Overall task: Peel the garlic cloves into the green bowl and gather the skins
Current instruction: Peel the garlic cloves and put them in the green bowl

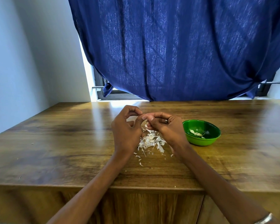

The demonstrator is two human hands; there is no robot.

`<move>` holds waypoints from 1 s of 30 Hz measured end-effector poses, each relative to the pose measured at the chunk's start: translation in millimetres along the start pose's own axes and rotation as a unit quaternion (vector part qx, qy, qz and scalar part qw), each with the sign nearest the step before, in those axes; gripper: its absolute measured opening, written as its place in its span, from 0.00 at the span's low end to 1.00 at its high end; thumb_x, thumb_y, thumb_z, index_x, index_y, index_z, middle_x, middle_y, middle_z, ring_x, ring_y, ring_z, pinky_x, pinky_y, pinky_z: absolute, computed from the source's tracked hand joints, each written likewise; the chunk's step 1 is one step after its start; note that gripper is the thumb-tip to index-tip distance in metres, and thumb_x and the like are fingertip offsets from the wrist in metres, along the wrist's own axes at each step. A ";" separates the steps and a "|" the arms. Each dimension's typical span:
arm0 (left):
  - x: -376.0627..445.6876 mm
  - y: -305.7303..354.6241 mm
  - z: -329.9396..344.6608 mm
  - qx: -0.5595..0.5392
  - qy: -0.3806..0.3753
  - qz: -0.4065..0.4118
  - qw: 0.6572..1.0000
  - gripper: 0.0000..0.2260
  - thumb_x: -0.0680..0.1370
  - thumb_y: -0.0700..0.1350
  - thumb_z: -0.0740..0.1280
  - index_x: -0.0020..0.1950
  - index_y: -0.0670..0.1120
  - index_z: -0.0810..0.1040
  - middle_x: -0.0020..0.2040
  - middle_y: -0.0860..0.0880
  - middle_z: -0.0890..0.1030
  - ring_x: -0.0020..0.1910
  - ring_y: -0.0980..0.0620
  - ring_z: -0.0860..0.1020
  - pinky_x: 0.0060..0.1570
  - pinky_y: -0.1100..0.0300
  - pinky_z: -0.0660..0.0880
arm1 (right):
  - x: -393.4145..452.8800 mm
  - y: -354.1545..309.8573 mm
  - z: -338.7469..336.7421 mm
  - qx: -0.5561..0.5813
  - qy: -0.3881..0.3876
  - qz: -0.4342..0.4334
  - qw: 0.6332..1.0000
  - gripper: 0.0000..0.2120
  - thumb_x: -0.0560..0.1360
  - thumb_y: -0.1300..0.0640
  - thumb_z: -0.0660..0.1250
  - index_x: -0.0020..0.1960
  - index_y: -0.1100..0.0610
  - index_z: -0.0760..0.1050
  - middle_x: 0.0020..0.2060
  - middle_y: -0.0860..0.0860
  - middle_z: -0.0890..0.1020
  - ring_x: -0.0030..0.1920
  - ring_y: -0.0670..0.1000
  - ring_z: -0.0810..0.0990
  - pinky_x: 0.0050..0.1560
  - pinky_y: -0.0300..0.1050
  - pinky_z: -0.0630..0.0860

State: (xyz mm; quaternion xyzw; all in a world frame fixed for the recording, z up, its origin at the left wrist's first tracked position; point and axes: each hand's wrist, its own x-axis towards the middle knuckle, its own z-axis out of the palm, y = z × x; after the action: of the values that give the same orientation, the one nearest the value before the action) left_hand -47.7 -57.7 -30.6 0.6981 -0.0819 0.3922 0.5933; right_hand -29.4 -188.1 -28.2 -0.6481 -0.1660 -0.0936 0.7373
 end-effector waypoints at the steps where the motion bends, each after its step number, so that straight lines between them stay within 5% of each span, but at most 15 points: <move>1: 0.0 0.3 -0.2 -0.006 0.000 -0.005 1.000 0.07 0.77 0.37 0.75 0.46 0.45 0.78 0.46 0.48 0.84 0.22 0.52 0.77 0.20 0.66 0.69 | 0.2 0.1 -0.1 0.002 0.002 0.006 1.000 0.06 0.76 0.62 0.73 0.52 0.61 0.84 0.42 0.58 0.87 0.40 0.50 0.86 0.46 0.42 0.83; 15: 2.2 -5.9 -3.4 0.001 -0.030 -0.015 0.999 0.06 0.82 0.38 0.68 0.51 0.45 0.85 0.39 0.49 0.81 0.20 0.54 0.75 0.21 0.58 0.71 | -2.9 -8.6 -0.2 0.061 -0.003 0.057 0.997 0.03 0.76 0.62 0.71 0.50 0.60 0.82 0.41 0.55 0.87 0.41 0.49 0.85 0.46 0.39 0.82; 20: 2.2 -8.5 -1.7 0.019 -0.058 -0.008 0.998 0.07 0.83 0.41 0.67 0.53 0.46 0.86 0.51 0.51 0.81 0.25 0.52 0.80 0.21 0.57 0.74 | -3.9 -11.9 1.0 0.066 0.006 0.066 0.996 0.03 0.77 0.64 0.70 0.49 0.59 0.82 0.40 0.55 0.87 0.41 0.48 0.85 0.45 0.38 0.83; 30: 0.6 -1.6 -2.5 0.017 -0.038 -0.006 0.999 0.07 0.74 0.43 0.78 0.51 0.45 0.88 0.50 0.51 0.84 0.28 0.53 0.82 0.23 0.68 0.72 | -5.1 -13.7 1.2 0.087 0.009 0.070 0.994 0.04 0.75 0.66 0.70 0.48 0.59 0.82 0.43 0.57 0.87 0.40 0.47 0.86 0.44 0.37 0.83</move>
State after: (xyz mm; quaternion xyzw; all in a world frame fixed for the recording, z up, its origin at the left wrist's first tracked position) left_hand -47.4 -54.8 -31.4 0.7230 -0.0936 0.3627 0.5805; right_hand -39.0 -189.3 -17.3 -0.5910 -0.1209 -0.0324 0.7969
